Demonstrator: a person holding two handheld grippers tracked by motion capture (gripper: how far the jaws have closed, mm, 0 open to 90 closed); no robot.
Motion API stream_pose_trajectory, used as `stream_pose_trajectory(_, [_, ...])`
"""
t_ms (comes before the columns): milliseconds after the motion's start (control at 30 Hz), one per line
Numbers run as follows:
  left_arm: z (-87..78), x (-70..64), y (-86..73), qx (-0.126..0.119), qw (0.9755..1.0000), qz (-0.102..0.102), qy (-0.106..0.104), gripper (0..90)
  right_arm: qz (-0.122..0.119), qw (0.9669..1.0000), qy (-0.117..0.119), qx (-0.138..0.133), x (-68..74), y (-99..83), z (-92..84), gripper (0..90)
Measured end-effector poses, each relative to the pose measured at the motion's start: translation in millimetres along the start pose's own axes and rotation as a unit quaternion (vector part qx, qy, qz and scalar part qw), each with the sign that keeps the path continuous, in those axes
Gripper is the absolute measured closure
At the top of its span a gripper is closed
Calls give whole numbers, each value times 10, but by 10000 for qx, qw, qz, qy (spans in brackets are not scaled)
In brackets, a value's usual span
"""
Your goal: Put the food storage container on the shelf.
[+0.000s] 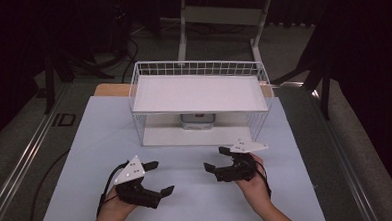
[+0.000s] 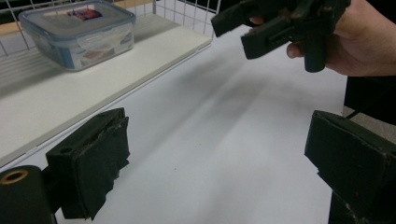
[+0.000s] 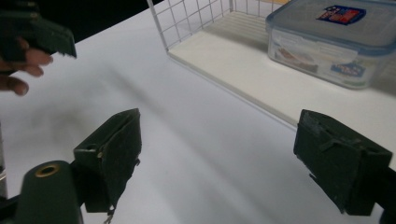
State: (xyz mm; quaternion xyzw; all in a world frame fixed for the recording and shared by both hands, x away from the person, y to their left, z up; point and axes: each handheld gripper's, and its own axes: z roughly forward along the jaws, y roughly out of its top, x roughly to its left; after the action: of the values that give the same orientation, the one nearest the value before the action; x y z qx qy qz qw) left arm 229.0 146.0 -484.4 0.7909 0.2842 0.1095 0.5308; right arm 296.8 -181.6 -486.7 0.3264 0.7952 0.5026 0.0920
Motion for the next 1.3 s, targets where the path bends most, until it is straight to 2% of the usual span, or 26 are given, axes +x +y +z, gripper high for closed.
stream_pose_trajectory(67, [-29,-13,11,-1,10000,25,-30,74,-54,10000,-51,64,16,-32,-56,153])
stream_pose_trajectory(133, [-61,-22,21,-19,10000,72,-59,74,-67,9999,8,91,32,-57,-115,153])
stream_pose_trajectory(167, [-77,-26,22,-49,9999,75,-78,74,-112,9999,-49,80,47,-67,-151,153])
stream_pose_trajectory(233, [-103,-27,18,-76,9999,54,-87,74,-146,9999,-12,72,67,-79,-230,153])
stream_pose_trajectory(333, [-112,-31,-20,-52,9999,56,-104,74,-75,10000,25,-13,77,-100,-336,153])
stream_pose_trajectory(533, [-127,-40,-125,91,9998,3,-171,74,-36,10000,3,-9,63,-240,-538,153])
stream_pose_trajectory(700, [-199,-35,-196,67,9998,-23,-180,74,73,9997,-86,194,7,-361,-642,155])
stream_pose_trajectory(767, [-226,-32,-222,72,9998,-3,-203,74,32,9996,-143,257,0,-398,-684,155])
stream_pose_trajectory(900, [-261,-20,-266,-10,9997,-104,-213,74,158,9994,-134,264,-17,-468,-765,155])
stream_pose_trajectory(967, [-274,-16,-280,-27,9996,-176,-201,74,117,9994,-172,266,-7,-509,-792,155])
stream_pose_trajectory(1100, [-306,-9,-307,-18,9997,-165,-182,74,46,9995,-106,309,1,-561,-857,155])
stream_pose_trajectory(1300, [-306,24,-362,-62,9996,-228,-158,74,-126,9997,-171,154,-42,-615,-903,154])
